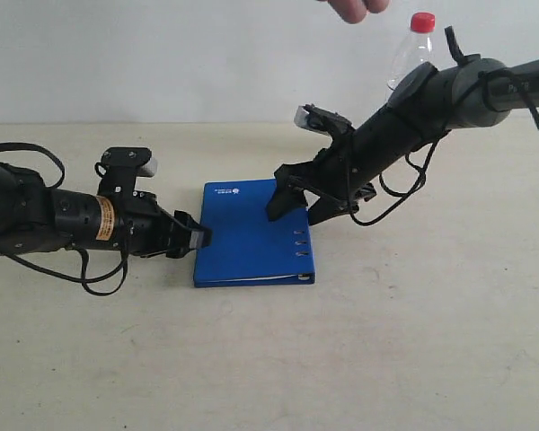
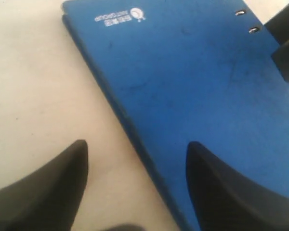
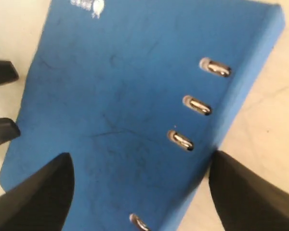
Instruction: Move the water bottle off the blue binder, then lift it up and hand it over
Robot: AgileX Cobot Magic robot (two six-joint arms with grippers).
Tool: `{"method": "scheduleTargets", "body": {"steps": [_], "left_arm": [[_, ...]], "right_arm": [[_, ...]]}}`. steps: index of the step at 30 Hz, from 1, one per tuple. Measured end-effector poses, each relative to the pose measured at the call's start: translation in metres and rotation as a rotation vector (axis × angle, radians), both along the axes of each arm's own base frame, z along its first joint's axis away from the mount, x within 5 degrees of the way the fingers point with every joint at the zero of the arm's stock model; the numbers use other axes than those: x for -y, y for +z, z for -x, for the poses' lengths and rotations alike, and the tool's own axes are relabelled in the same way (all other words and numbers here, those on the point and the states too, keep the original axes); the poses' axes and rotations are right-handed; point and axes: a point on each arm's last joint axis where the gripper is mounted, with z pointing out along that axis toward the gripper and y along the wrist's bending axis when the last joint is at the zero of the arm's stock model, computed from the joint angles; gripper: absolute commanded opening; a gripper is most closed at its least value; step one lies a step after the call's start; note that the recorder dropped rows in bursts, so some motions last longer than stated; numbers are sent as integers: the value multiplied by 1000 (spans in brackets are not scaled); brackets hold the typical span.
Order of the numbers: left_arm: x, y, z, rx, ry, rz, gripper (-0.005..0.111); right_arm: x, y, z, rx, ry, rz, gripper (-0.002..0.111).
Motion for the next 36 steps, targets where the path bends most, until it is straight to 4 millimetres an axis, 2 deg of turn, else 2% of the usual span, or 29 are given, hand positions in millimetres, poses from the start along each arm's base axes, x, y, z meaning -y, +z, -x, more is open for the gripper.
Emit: {"method": "scheduleTargets", "body": {"steps": [6, 8, 12, 14, 17, 19, 27, 30, 36], "left_arm": [[2, 1, 1, 13, -34, 9, 56], [5, 2, 2, 28, -74, 20, 56], [-3, 1, 1, 24, -60, 2, 56], [-7, 1, 0, 24, -50, -8, 56], [-13, 1, -2, 32, -43, -20, 56], [-18, 2, -3, 36, -17, -8, 56], [-25, 3, -5, 23, 47, 41, 56], [-25, 4, -6, 28, 44, 50, 56], [-31, 3, -6, 26, 62, 46, 56]], "right_arm": [[-4, -5, -1, 12, 52, -34, 71], [-7, -4, 4, 5, 167, -73, 71], [-7, -4, 18, -42, 379, -183, 71], [-9, -5, 18, -27, 400, -224, 64], [-11, -3, 18, -20, 398, -248, 40], [-11, -3, 18, -21, 392, -258, 33], [-16, 0, 18, -34, 376, -295, 32], [-12, -1, 21, -59, 390, -229, 32], [7, 5, 28, -63, 501, 70, 32]]}}
